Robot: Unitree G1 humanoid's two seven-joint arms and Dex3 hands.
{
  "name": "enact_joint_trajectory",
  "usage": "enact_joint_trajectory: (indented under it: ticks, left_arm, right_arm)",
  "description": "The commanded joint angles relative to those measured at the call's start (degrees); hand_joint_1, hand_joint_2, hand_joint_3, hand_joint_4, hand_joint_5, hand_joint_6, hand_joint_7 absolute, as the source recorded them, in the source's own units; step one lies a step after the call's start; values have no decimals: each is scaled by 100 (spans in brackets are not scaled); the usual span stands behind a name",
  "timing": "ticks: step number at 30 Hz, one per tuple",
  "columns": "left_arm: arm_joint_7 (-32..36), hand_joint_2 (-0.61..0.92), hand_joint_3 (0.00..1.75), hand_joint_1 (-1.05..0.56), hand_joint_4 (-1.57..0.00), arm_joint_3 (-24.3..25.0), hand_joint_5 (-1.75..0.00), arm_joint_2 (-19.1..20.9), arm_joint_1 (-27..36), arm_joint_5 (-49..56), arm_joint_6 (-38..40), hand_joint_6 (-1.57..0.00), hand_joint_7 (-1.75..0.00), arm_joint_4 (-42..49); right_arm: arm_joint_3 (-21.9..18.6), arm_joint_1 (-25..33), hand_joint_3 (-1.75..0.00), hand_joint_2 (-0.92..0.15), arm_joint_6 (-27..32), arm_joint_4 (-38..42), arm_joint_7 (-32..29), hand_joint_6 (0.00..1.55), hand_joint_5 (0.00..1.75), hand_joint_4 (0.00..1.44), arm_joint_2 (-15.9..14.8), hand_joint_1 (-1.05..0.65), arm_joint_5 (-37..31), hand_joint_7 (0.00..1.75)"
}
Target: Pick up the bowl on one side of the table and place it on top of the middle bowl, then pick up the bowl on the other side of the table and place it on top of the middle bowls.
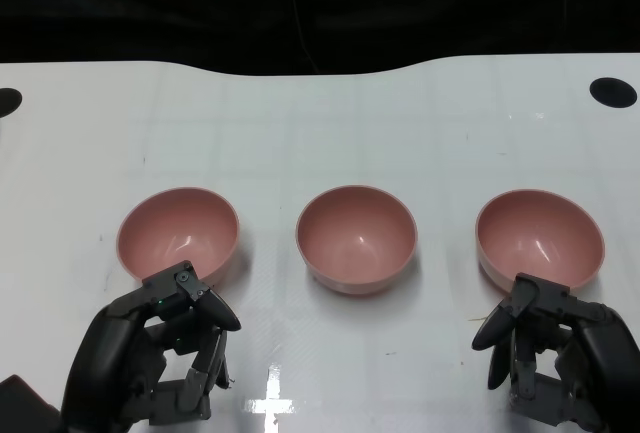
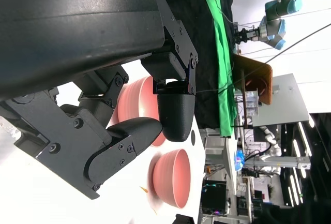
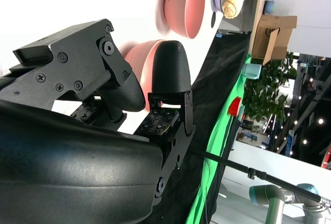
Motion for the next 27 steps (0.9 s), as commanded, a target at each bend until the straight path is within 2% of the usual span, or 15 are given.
enact_joint_trajectory:
  ticks: [1,27]
  left_arm:
    - [-25,40,131,-22,-89,47,-171,85,-11,-51,6,-84,-144,21]
    - [-11,41,130,-20,-90,39,-170,76,3,-12,-39,-85,-143,19]
  right_arm:
    - [-41,-30,-149,-29,3,32,-27,86,162,89,-50,-4,16,130]
    - [-39,-16,-151,-28,5,24,-22,86,161,90,-53,-4,23,130]
